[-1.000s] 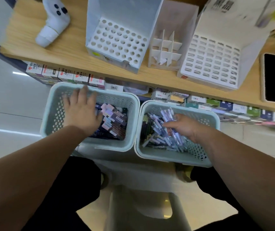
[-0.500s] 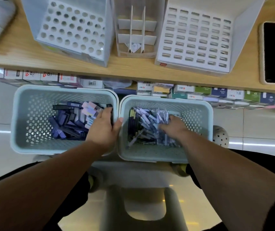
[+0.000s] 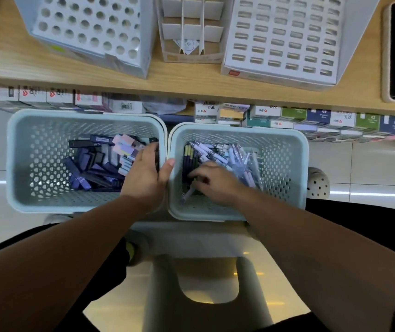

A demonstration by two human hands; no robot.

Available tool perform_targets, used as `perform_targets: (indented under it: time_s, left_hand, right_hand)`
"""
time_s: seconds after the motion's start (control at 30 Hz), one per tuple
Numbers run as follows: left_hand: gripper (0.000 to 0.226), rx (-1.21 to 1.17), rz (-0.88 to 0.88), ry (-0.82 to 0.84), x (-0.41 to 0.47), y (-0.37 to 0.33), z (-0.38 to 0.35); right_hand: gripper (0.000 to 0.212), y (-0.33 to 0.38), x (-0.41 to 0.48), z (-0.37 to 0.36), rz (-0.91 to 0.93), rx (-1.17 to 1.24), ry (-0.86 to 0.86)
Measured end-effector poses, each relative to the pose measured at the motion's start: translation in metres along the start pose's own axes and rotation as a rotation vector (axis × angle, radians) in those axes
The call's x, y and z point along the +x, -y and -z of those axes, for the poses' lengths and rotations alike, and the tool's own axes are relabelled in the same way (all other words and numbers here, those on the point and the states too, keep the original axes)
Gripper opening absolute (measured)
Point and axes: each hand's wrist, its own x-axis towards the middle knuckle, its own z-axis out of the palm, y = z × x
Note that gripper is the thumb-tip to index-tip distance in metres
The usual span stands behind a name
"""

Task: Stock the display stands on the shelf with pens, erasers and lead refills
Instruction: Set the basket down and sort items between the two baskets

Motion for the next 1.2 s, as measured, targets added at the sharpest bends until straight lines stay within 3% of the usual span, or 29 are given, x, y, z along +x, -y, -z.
perform_targets:
  time_s: [0.07, 0.17, 0.3, 0.4, 0.53, 0.73, 0.8, 0.9, 0.97, 1.1, 1.2]
  left_hand:
    - [0.063, -0.006, 0.000, -0.002, 0.001, 0.001, 0.000]
    - [0.065, -0.015, -0.006, -0.003, 0.001, 0.001, -0.001]
    - [0.065, -0.008, -0.007, -0.002, 0.000, -0.001, 0.000]
    - [0.063, -0.011, -0.018, -0.002, -0.001, -0.003, 0.001]
    - [0.060, -0.016, -0.026, -0.012, -0.002, -0.005, 0.002]
    - [0.069, -0.012, -0.027, -0.010, -0.003, -0.004, 0.002]
    - [0.077, -0.024, -0.034, -0.009, -0.003, -0.004, 0.002]
    - [0.081, -0.038, -0.044, -0.017, -0.002, -0.003, 0.001]
    - [0.081, -0.047, -0.053, -0.023, -0.002, -0.002, 0.001]
    - [0.079, -0.053, -0.063, -0.025, 0.000, 0.000, 0.000]
    - [0.068, -0.059, -0.064, -0.033, 0.000, 0.002, -0.002]
  right_hand:
    - [0.030, 0.011, 0.007, -0.004, 0.006, 0.072, 0.207]
    - [0.036, 0.011, 0.012, -0.001, -0.048, 0.042, 0.256]
    - [0.039, -0.011, 0.007, 0.013, -0.094, -0.114, 0.191]
    - [0.009, -0.028, -0.003, 0.025, -0.044, -0.248, 0.166]
    - [0.016, -0.041, -0.015, 0.035, -0.004, -0.455, 0.110]
    - [0.029, -0.046, -0.025, 0.060, -0.315, -0.714, -0.032]
    - [0.026, -0.037, -0.020, 0.056, -0.272, -0.633, -0.047]
    - [0.019, -0.018, -0.003, 0.033, -0.153, -0.199, -0.010]
    - [0.039, -0.004, 0.012, 0.016, -0.138, 0.018, 0.082]
    - [0.051, 0.005, 0.027, -0.007, -0.179, 0.141, -0.002]
    - [0.057, 0.004, 0.021, -0.015, -0.167, 0.079, -0.043]
